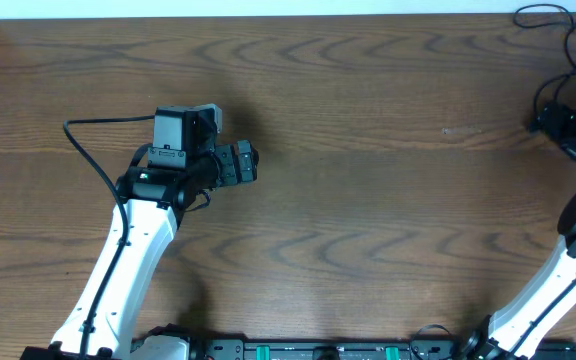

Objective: Untangle cables
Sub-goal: 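Release the black cable at the upper right corner and lift the right gripper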

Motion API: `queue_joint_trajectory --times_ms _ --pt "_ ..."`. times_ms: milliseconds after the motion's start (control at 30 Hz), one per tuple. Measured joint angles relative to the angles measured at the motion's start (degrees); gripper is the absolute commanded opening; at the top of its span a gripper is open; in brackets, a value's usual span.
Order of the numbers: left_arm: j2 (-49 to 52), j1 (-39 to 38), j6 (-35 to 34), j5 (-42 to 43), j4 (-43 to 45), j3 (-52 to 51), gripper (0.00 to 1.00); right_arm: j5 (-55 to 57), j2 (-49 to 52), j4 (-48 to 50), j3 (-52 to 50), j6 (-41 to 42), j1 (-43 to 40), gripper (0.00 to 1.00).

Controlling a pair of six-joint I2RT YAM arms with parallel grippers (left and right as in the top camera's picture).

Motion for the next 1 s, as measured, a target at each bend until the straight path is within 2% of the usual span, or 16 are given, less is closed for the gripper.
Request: queue_joint_trajectory --times_ms 67,233,567,1000 --pt "0.0 0.0 0.0 0.0 0.02 0.0 1.0 -0.63 0.11 -6.43 5.77 -0.61 0.04 0.99" --pt "0.0 0.0 0.0 0.0 -0.02 0.0 1.0 -1.38 -1.4 -11.26 13.94 -2.34 0.2 0.99" --pt "0.0 0.0 0.0 0.0 0.0 0.0 1.0 -1.77 -20.33 -12.13 15.3 -6.1 6.91 0.99" --pt "0.0 0.0 0.0 0.0 0.0 0.0 1.0 -1.77 -21.59 -12.28 15.56 -6.34 7.23 0.99"
